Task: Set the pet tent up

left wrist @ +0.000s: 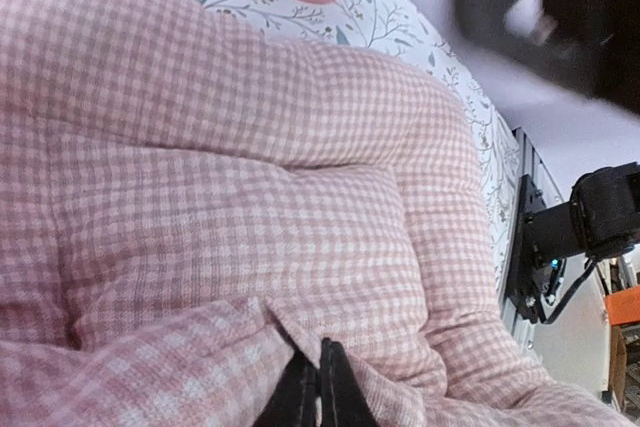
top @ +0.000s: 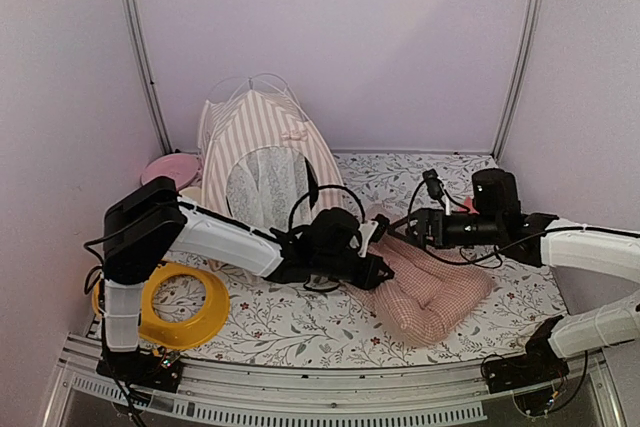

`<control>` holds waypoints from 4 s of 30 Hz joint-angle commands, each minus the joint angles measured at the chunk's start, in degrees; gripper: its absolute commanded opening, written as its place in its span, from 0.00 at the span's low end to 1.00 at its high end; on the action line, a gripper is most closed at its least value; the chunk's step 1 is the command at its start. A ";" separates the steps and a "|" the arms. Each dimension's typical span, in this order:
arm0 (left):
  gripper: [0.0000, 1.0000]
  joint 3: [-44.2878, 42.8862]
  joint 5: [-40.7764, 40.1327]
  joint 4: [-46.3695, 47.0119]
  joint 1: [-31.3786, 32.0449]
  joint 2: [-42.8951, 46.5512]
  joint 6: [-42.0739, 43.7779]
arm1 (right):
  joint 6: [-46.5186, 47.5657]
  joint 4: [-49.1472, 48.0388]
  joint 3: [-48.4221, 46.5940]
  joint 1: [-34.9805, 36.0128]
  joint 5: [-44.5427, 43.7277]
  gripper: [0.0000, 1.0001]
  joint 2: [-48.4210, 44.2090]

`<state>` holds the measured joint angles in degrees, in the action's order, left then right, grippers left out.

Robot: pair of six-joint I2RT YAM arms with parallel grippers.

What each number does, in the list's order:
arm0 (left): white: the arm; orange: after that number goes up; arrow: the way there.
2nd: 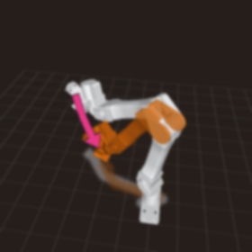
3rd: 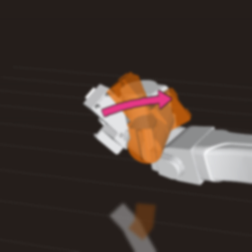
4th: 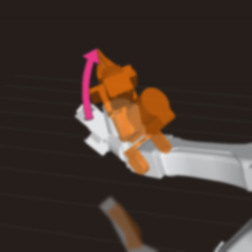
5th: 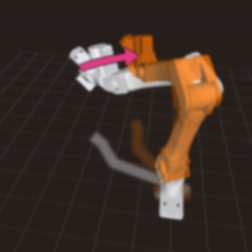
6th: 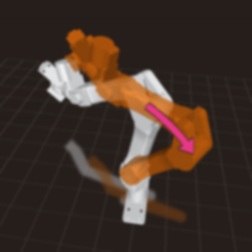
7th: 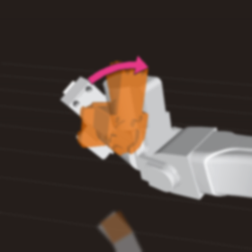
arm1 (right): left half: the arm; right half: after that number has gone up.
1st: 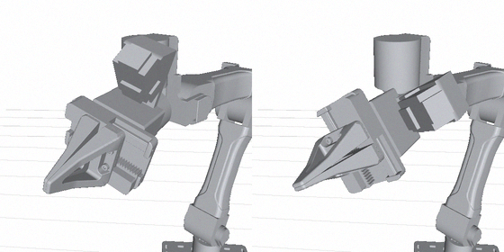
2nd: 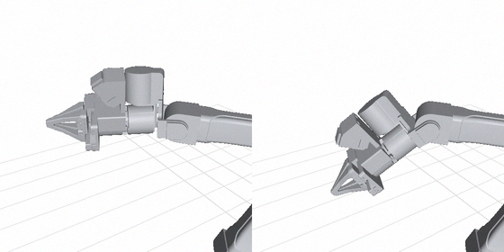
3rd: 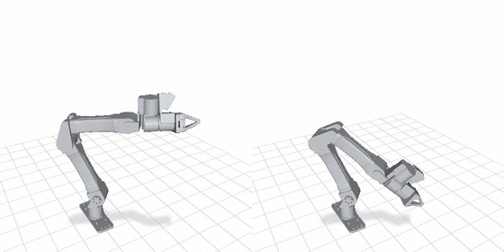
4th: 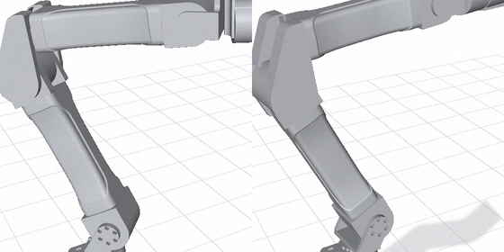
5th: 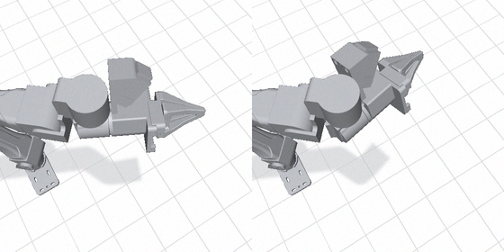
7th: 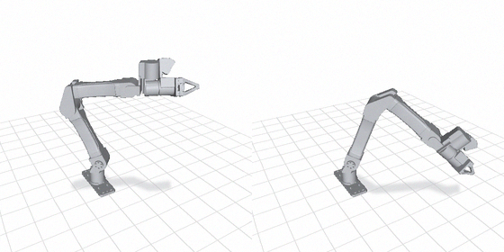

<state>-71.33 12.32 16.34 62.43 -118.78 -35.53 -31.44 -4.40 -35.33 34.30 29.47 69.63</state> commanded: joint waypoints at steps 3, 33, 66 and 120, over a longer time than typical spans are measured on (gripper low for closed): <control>0.10 0.86 -0.74 -2.59 -0.61 0.86 1.18 | 5.82 5.04 -8.44 -3.79 -9.71 0.98 1.91; 0.67 42.93 -17.14 -17.67 -3.89 44.15 -6.06 | 20.44 11.18 -31.72 -9.12 -3.28 0.80 40.00; 0.00 24.74 -16.26 2.68 -2.54 24.21 -9.11 | 4.92 2.05 -15.56 22.59 -3.56 0.40 25.53; 0.00 18.99 -11.98 2.46 -7.50 23.27 -19.53 | 8.97 -1.99 -13.75 16.20 -0.18 0.00 19.12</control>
<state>-49.60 1.23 13.37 56.40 -92.12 -51.86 -19.94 -3.73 -51.90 47.62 27.81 85.80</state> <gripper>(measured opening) 0.023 0.023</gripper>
